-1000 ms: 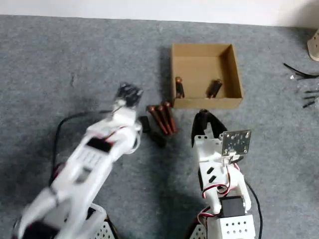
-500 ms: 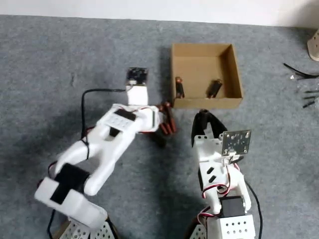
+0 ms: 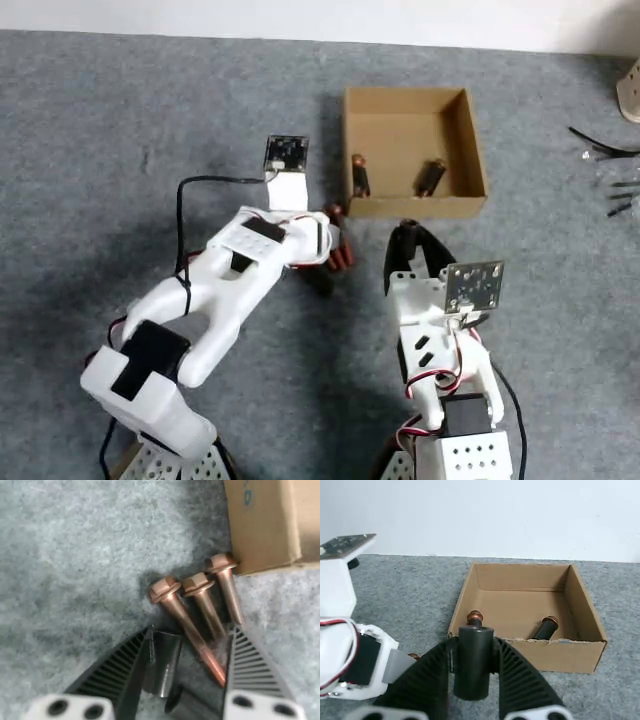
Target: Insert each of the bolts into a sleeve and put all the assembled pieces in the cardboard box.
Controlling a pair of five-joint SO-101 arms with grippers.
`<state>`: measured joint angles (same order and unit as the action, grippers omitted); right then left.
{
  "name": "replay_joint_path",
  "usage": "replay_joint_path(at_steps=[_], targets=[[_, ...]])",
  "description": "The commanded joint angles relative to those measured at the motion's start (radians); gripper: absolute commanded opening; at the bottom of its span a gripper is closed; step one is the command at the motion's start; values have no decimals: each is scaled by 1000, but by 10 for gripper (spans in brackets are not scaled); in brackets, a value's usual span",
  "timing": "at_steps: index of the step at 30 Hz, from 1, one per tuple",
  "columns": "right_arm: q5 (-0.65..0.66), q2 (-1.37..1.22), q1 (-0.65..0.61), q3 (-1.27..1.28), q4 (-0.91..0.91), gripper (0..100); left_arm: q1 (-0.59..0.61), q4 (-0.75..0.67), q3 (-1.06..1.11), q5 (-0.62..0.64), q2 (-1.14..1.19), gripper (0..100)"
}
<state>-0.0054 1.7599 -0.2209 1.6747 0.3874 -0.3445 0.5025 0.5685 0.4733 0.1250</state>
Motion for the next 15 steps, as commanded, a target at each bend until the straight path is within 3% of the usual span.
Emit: replay_joint_path(at_steps=[1, 9, 15], targets=[[12, 19, 10, 104, -28, 5, -7, -15, -50, 9, 1, 235], [12, 19, 10, 104, -28, 5, 8, -9, -131, 72, 120, 234], [14, 19, 10, 104, -30, 5, 33, 166, -222, 129, 148, 234]])
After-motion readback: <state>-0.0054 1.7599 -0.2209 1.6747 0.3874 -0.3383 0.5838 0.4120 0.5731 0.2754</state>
